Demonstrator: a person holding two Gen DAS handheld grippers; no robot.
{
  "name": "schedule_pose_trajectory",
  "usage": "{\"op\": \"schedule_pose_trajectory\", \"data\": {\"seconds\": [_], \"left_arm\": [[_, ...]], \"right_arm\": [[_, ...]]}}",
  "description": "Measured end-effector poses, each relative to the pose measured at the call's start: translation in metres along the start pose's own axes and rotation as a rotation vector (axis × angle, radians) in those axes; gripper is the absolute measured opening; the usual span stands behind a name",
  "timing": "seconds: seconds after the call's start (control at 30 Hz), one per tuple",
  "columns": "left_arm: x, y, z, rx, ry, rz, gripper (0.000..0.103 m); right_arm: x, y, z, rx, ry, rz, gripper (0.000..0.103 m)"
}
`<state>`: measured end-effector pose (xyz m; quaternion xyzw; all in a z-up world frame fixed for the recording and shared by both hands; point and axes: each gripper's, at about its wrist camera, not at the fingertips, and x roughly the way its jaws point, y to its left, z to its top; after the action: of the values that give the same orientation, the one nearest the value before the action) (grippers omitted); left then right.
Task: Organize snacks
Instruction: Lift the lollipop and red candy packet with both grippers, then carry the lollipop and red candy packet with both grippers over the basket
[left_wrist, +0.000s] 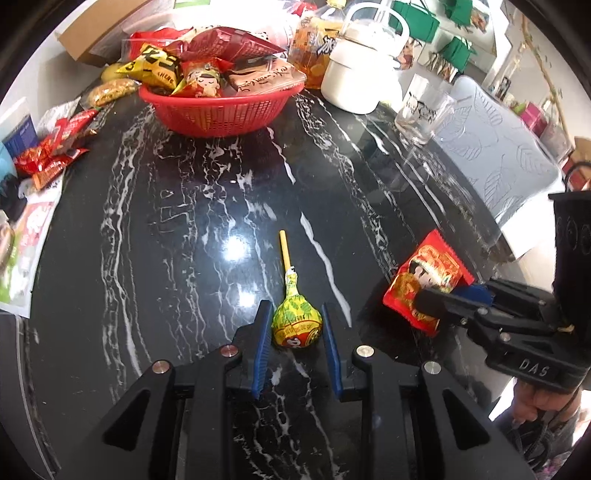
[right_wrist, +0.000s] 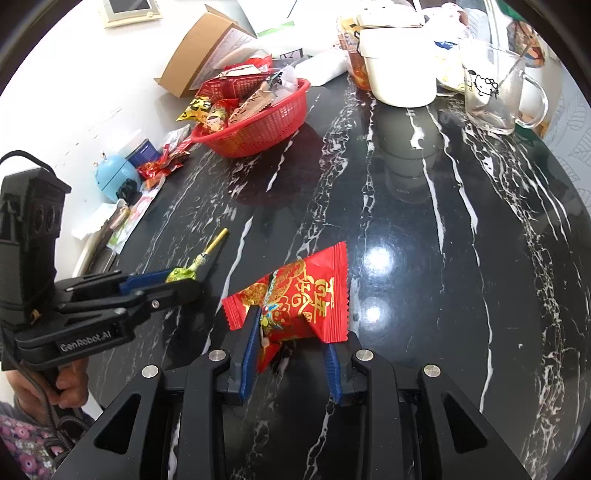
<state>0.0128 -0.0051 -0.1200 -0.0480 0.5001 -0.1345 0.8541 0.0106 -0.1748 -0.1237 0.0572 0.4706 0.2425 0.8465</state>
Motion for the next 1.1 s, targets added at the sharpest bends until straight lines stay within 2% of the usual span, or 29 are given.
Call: {"op": "schedule_pose_trajectory", "data": {"seconds": [0.13, 0.23, 0.47, 0.8, 1.1], "left_arm": [[0.001, -0.007, -0.002, 0.051, -0.005, 0.044, 0.026], [0.001, -0.009, -0.003, 0.049, -0.017, 0.058, 0.026], [-0.003, -0.004, 0.000, 0.013, -0.017, 0.020, 0.026], [-0.033, -0.004, 0.021, 0.024, -0.108, 0.003, 0.026], [-0.056, 0.004, 0.050, 0.019, -0.213, 0.017, 0.026]], "right_arm": [[0.001, -0.001, 0.001, 0.007, 0.001, 0.006, 0.030], [0.001, -0.002, 0.001, 0.009, 0.000, 0.008, 0.030], [0.001, -0.002, 0.001, 0.012, -0.001, 0.010, 0.030], [-0.006, 0.006, 0.014, -0.034, -0.015, 0.026, 0.030], [-0.017, 0.023, 0.051, -0.121, -0.074, 0.031, 0.030]]}}
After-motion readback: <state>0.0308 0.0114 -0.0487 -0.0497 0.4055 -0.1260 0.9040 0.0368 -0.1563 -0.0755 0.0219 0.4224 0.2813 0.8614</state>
